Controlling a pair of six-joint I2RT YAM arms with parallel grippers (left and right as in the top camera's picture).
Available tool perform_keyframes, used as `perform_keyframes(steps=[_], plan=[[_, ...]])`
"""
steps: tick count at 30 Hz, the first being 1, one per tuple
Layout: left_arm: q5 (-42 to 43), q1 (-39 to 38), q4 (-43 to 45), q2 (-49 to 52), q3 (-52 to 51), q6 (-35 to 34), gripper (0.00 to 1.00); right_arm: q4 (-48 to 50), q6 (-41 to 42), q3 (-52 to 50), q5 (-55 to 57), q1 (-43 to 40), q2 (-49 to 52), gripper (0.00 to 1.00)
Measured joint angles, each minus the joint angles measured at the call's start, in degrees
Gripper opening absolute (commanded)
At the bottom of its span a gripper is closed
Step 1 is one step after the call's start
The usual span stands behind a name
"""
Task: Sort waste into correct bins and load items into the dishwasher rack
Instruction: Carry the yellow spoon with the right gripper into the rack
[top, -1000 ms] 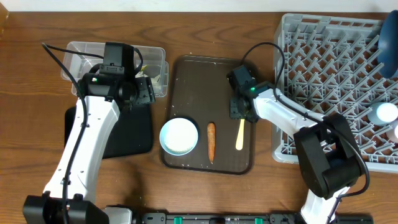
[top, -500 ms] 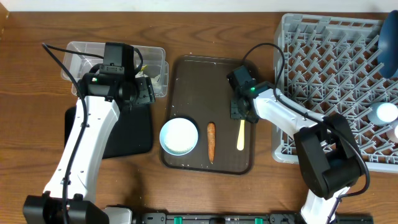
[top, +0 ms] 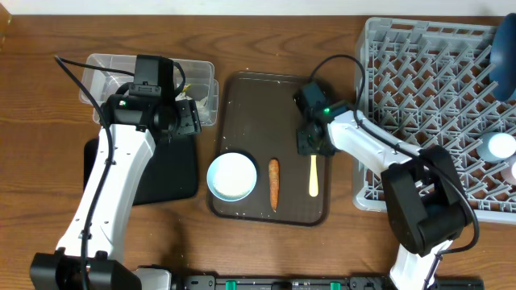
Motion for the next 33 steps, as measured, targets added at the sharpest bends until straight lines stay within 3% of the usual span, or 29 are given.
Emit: perform_keyframes(steps=[19, 25, 33], plan=[[0.0, 0.0, 0.0, 0.0, 0.0, 0.0, 0.73, -15.3, -10.6, 16.9, -6.3, -7.6, -4.6, 0.32], [0.0, 0.0, 0.0, 0.0, 0.0, 0.0, 0.73, -22.2, -15.2, 23.4, -6.8, -13.5, -5.1, 0.31], [0.0, 0.0, 0.0, 0.0, 0.0, 0.0, 0.73, -25.1, -19.6, 24.6, -7.6, -23.0, -5.4, 0.32]])
